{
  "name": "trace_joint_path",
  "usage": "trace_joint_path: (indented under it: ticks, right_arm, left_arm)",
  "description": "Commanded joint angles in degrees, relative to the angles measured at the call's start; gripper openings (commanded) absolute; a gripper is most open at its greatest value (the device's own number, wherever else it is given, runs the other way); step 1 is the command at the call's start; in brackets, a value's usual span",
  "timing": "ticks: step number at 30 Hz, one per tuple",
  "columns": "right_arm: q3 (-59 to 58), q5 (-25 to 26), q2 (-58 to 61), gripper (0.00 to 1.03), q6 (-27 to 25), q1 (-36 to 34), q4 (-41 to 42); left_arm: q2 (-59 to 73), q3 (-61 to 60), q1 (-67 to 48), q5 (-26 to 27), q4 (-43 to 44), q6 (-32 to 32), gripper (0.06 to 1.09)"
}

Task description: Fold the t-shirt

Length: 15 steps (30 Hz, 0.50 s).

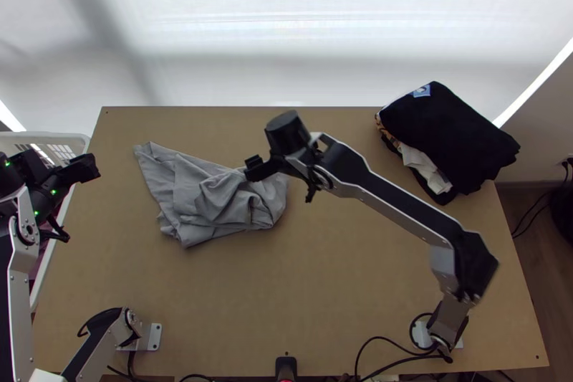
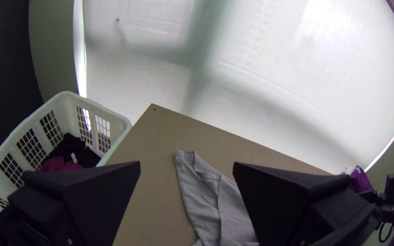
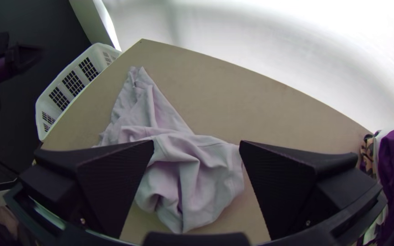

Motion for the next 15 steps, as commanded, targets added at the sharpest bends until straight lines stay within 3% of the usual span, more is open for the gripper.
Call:
trace_joint_path:
  ticks: [1,4,15]
  right_arm:
    - [15.32,-1.85,8.30,0.88,7.73,0.78,-8.51]
    - [28.33,-5.45,15.42,0.88,13.35,0.61,-15.81]
    - [28.50,-15.30,18.67,0.88,28.03,1.40,-14.31]
  left_arm:
    - [-0.80,-1.07,0.58,0.33,0.60,1.16,1.04]
    - [-0.97,-1.51,0.66,0.33,0.60,1.16,1.04]
    - [-1.59,-2.91,0.58,0.33,1.04,1.51,1.04]
